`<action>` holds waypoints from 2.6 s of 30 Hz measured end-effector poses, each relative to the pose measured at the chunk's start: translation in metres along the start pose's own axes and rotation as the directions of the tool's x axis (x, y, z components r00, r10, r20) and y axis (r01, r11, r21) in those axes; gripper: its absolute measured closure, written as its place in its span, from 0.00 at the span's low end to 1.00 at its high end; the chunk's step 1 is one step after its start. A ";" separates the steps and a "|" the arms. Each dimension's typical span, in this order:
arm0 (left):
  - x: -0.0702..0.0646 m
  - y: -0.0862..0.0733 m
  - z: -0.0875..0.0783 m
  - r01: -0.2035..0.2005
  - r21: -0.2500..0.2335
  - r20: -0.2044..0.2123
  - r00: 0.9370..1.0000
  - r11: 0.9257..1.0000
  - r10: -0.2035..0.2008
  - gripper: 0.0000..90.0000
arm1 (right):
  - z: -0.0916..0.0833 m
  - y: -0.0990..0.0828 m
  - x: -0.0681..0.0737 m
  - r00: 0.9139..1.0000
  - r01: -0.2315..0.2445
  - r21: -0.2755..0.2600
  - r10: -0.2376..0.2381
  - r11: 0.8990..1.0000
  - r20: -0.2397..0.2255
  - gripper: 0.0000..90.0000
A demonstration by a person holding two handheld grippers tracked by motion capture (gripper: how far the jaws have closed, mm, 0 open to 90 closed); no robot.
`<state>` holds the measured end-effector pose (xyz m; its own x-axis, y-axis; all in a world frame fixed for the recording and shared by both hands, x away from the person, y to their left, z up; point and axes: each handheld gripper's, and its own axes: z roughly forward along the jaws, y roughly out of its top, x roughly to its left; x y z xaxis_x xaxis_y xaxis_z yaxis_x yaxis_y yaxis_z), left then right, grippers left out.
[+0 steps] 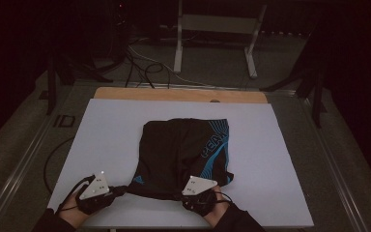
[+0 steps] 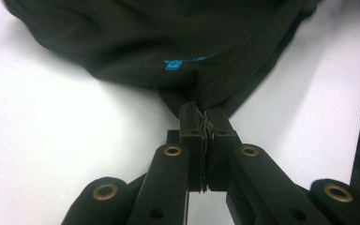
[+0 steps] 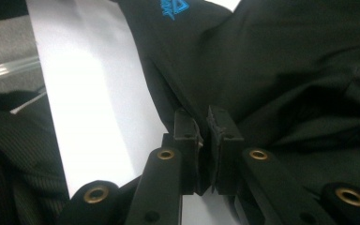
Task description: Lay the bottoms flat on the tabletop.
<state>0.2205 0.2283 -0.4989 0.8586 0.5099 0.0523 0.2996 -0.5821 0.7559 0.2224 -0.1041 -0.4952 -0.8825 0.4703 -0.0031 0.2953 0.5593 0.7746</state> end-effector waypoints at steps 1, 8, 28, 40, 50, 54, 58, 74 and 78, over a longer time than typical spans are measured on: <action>0.000 0.000 0.001 0.005 0.003 0.012 1.000 1.000 -0.005 0.99 | 0.001 -0.002 0.000 1.000 0.003 0.001 -0.003 1.000 -0.001 0.93; 0.001 -0.001 0.006 0.017 0.040 0.071 0.997 0.999 -0.020 0.98 | 0.001 -0.008 0.002 1.000 -0.007 0.020 0.007 1.000 -0.021 0.92; 0.013 0.004 -0.010 0.157 -0.139 0.097 0.985 0.978 -0.145 0.20 | -0.047 -0.002 -0.033 0.989 -0.115 -0.218 0.131 0.969 0.062 0.45; 0.019 0.027 -0.003 0.158 -0.222 0.119 0.984 0.962 -0.134 0.04 | -0.085 -0.023 -0.075 0.973 -0.142 -0.331 0.193 0.933 0.126 0.15; 0.018 0.046 0.010 0.145 -0.253 0.134 0.984 0.957 -0.114 0.04 | -0.100 -0.038 -0.098 0.965 -0.142 -0.309 0.202 0.940 0.169 0.17; 0.018 0.055 0.013 0.140 -0.262 0.143 0.984 0.955 -0.105 0.04 | -0.104 -0.043 -0.104 0.958 -0.149 -0.308 0.215 0.940 0.192 0.17; 0.016 0.065 0.015 0.132 -0.276 0.154 0.984 0.952 -0.092 0.04 | -0.109 -0.047 -0.111 0.953 -0.160 -0.323 0.231 0.933 0.197 0.16; -0.023 0.131 0.050 0.025 -0.348 0.240 0.969 0.937 0.063 0.05 | -0.123 -0.052 -0.112 0.968 -0.191 -0.287 0.228 0.939 0.103 0.16; -0.034 0.143 0.065 0.009 -0.317 0.276 0.958 0.948 0.084 0.07 | -0.128 -0.055 -0.110 0.965 -0.190 -0.302 0.234 0.934 0.116 0.15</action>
<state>0.2612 0.0861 -0.4351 0.9619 0.2652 -0.0666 0.1596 -0.3469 0.9242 0.2566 -0.2736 -0.4565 -0.7403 0.6640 0.1051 0.3333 0.2267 0.9152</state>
